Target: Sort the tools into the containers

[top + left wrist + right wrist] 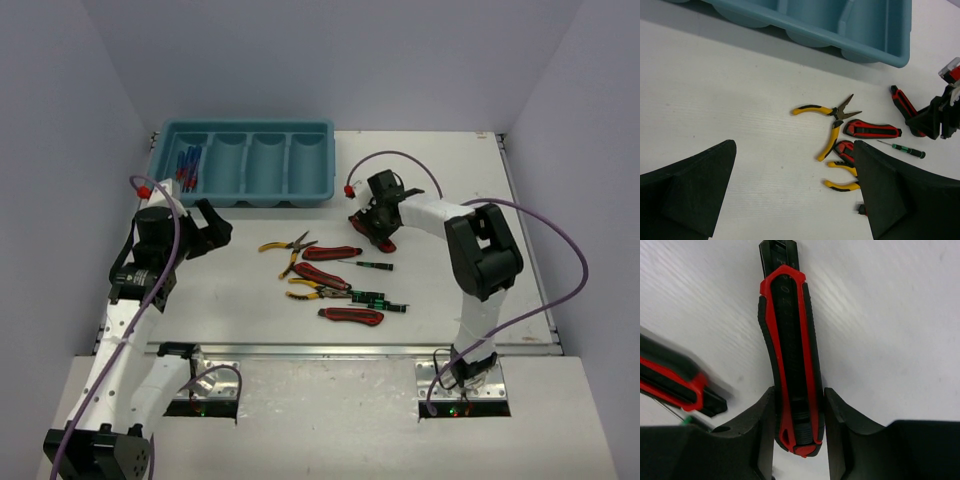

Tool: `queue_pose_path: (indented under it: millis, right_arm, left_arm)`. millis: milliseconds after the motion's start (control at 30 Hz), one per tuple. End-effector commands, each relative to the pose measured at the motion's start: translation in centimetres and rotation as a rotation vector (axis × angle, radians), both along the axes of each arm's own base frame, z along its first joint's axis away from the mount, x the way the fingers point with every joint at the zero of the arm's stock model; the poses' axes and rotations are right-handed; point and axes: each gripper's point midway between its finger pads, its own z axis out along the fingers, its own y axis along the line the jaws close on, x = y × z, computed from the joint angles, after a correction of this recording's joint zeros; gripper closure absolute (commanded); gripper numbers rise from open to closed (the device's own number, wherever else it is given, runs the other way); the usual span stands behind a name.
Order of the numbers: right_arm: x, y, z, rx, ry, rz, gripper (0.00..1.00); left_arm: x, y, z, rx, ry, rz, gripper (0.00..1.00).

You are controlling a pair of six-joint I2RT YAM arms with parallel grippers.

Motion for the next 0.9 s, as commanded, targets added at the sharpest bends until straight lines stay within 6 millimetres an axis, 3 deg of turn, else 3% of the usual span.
queue_pose_path:
  millis: [0, 67, 100, 167, 233, 333, 433, 500, 567, 733, 867]
  right_arm:
    - [0.5, -4.7, 4.7, -0.104, -0.138, -0.191, 0.9]
    - [0.3, -6.7, 7.2, -0.146, -0.192, -0.28, 0.93]
    - [0.3, -7.2, 7.6, -0.158, -0.203, -0.319, 0.93]
    - [-0.3, -8.3, 10.1, -0.147, -0.241, -0.406, 0.98]
    - [-1.4, -5.9, 12.2, 0.024, -0.225, -0.404, 1.0]
    - [-3.7, 0.3, 17.3, 0.443, -0.268, -0.289, 1.0]
    - [-6.3, 4.8, 20.8, 0.675, -0.261, -0.179, 1.0]
    - [-7.0, 6.2, 22.7, 0.735, -0.289, -0.201, 1.0]
    - [-7.5, 7.5, 23.9, 0.78, -0.31, -0.209, 1.0]
    - [-8.6, 9.2, 25.8, 0.871, -0.288, -0.219, 1.0]
    - [-9.6, 10.4, 26.9, 0.901, -0.266, -0.175, 1.0]
  left_arm:
    - [0.9, -0.7, 1.6, -0.001, -0.071, -0.041, 0.0]
    - [1.0, -1.6, 1.9, -0.032, -0.079, -0.078, 0.0]
    - [1.1, -1.8, 1.9, -0.046, -0.077, -0.083, 0.0]
    - [1.2, -4.0, 2.9, -0.157, -0.097, -0.162, 0.0]
    - [1.0, -7.0, 4.7, -0.304, -0.161, -0.288, 0.0]
    - [1.1, -11.6, 8.3, -0.509, -0.315, -0.47, 0.0]
    - [1.0, -16.3, 10.6, -0.588, -0.369, -0.576, 0.0]
    - [1.4, -20.0, 10.5, -0.623, -0.351, -0.624, 0.0]
    - [2.3, -22.4, 10.7, -0.637, -0.367, -0.622, 0.0]
    - [5.1, -25.3, 11.1, -0.614, -0.4, -0.561, 0.01]
    - [6.4, -26.8, 10.4, -0.595, -0.367, -0.557, 0.09]
